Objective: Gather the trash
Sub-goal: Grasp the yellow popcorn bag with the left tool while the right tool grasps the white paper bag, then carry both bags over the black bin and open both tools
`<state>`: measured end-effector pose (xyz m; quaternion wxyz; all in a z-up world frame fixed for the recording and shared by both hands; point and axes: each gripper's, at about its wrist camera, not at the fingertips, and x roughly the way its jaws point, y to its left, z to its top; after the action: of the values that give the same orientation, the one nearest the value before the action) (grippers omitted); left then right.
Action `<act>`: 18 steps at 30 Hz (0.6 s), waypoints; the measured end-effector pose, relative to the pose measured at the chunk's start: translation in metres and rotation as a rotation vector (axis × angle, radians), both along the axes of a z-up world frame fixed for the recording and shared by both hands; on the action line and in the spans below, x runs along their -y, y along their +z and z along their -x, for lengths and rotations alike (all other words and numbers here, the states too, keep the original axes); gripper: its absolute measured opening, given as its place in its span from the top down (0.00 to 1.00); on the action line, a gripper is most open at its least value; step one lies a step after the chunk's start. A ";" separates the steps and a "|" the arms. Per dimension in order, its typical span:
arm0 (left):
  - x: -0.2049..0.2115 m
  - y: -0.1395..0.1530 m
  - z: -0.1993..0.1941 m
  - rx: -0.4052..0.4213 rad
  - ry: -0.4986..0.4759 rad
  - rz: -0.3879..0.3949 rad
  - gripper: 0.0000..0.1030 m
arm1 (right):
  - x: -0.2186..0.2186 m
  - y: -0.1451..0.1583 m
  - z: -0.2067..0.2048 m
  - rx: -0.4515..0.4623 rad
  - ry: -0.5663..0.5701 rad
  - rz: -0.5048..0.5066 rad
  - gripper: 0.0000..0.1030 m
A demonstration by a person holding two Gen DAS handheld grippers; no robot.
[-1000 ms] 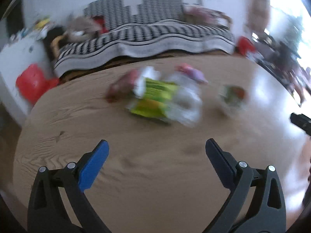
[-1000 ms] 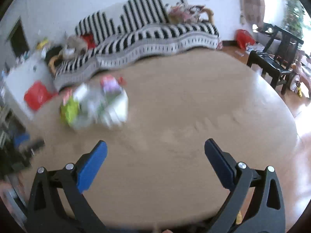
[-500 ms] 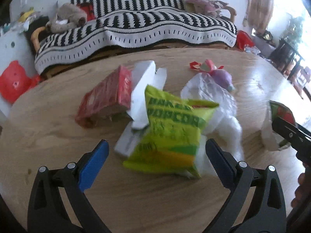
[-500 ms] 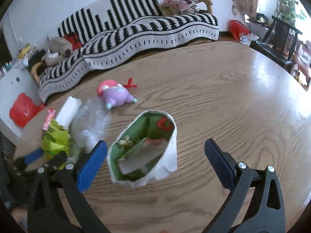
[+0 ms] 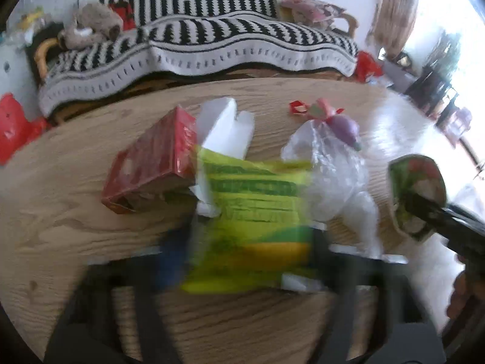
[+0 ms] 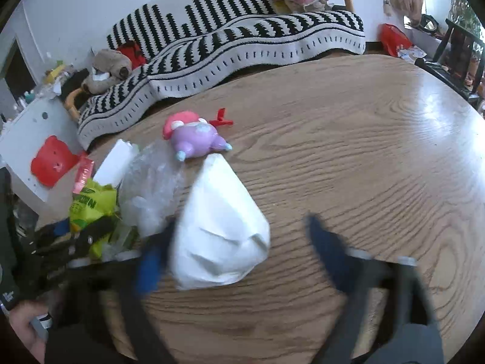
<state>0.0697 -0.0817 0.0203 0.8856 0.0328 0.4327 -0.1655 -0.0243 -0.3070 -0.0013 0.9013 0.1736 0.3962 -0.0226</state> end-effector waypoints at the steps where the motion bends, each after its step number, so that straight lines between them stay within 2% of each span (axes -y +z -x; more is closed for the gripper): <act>1: -0.002 0.002 0.002 -0.004 -0.002 0.023 0.46 | 0.001 -0.001 0.001 -0.010 -0.003 -0.003 0.50; 4: -0.002 0.006 0.008 -0.008 -0.019 0.043 0.47 | 0.001 0.000 0.004 -0.001 0.012 -0.032 0.51; 10: -0.003 0.016 0.021 0.005 -0.016 0.023 0.47 | -0.007 0.013 0.016 0.064 -0.002 0.052 0.51; 18: -0.008 0.022 0.032 0.009 -0.012 0.019 0.47 | -0.008 0.012 0.022 0.061 -0.009 0.078 0.51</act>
<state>0.0380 -0.0739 0.0422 0.8868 0.0275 0.4270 -0.1748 -0.0462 -0.2987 0.0111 0.9190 0.1409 0.3665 -0.0367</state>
